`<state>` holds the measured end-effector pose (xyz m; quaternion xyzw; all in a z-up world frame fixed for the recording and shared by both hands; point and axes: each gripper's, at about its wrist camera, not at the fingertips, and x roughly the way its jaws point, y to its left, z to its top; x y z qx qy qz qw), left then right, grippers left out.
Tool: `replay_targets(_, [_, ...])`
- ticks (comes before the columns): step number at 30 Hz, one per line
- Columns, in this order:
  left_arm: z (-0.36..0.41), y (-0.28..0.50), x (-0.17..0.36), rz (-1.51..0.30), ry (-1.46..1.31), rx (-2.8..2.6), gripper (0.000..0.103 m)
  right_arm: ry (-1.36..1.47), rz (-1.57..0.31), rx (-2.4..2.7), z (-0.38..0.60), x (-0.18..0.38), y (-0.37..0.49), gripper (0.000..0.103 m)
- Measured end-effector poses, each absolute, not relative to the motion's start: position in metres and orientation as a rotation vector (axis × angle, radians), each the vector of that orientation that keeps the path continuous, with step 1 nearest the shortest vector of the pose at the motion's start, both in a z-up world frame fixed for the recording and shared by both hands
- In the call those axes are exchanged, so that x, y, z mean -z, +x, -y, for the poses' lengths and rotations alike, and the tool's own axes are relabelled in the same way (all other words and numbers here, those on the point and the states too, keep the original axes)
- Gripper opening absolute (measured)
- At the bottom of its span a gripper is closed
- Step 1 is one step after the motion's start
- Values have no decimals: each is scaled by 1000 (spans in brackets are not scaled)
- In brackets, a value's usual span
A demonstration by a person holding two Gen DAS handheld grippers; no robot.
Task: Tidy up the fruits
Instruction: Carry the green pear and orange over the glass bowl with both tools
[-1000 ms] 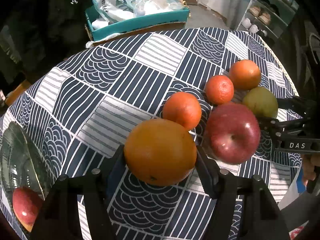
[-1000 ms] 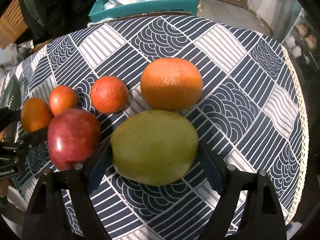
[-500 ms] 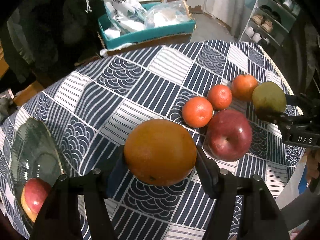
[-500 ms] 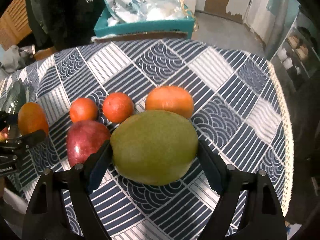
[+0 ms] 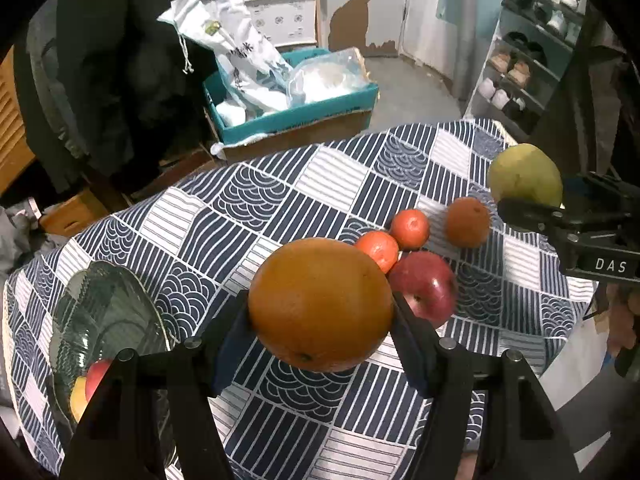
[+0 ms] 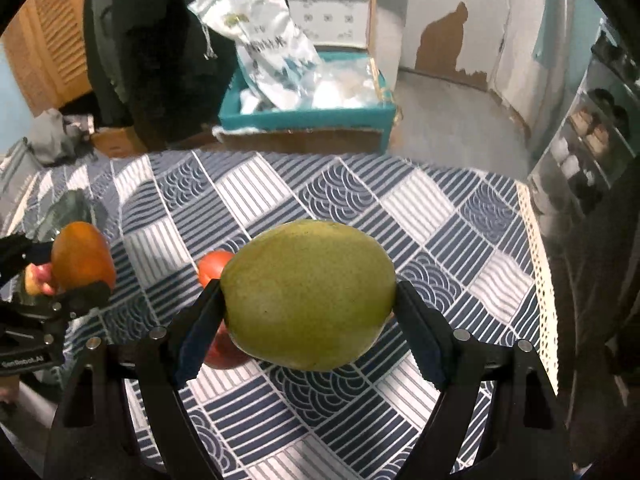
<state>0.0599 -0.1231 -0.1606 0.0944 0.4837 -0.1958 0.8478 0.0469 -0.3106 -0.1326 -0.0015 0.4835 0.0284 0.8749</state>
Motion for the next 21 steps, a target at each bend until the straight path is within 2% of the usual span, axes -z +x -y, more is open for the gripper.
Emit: replay_targets(21, [91, 39, 98, -930, 114, 398, 68, -8, -848, -166, 277, 68, 35, 84])
